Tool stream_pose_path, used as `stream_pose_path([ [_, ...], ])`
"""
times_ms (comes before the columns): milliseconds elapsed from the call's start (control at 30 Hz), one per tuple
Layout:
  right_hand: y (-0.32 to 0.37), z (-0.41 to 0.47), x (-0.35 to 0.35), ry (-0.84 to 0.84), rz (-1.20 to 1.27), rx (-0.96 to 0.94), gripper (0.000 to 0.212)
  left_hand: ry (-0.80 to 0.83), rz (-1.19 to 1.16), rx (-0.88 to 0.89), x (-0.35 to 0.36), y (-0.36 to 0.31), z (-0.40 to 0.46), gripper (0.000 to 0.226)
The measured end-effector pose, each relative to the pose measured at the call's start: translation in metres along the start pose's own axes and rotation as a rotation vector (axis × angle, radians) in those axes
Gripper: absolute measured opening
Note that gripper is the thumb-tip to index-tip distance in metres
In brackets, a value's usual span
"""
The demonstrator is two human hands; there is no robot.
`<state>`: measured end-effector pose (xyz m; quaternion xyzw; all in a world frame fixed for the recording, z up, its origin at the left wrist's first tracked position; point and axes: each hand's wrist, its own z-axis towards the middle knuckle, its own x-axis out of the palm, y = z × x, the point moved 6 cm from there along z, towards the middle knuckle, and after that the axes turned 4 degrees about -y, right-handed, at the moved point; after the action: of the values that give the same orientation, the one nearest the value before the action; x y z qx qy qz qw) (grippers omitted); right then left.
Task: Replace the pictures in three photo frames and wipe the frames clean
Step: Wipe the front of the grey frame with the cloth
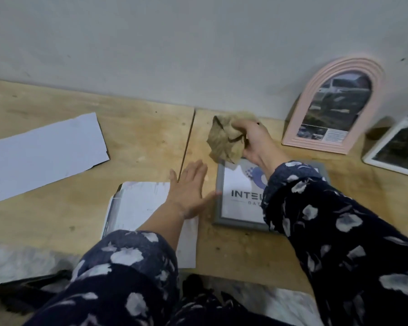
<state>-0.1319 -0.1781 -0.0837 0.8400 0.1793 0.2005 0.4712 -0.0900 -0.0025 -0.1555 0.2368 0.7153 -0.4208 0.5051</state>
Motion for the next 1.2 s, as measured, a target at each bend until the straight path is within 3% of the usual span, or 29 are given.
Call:
stream_pose_path([
  [133,-0.013,-0.001,-0.017,-0.037,-0.544,-0.165,0.053,0.089,0.105,0.135,0.019,-0.018,-0.016,0.112],
  [267,-0.016,-0.001,-0.019,-0.081,-1.13,-0.453,0.036,0.134,0.152,0.148,0.027,-0.022,-0.025,0.125],
  [467,-0.042,-0.009,0.013,0.01,-1.553,-0.661,0.049,0.093,0.152,0.086,0.034,-0.015,-0.025,0.134],
  [633,-0.08,-0.018,0.008,0.091,-1.522,-0.561,0.047,0.111,0.126,0.048,0.035,-0.013,-0.022,0.14],
  [967,-0.096,-0.096,-0.023,0.195,-1.37,-0.677,0.046,0.168,0.02,-0.034,0.028,-0.021,-0.022,0.147],
  [1100,-0.096,-0.113,-0.037,0.277,-1.372,-0.558,0.042,0.185,0.088,0.008,0.028,-0.023,-0.021,0.126],
  [1200,-0.083,-0.106,-0.042,0.322,-1.366,-0.367,0.029,0.241,0.141,0.01,0.028,-0.026,-0.019,0.12],
])
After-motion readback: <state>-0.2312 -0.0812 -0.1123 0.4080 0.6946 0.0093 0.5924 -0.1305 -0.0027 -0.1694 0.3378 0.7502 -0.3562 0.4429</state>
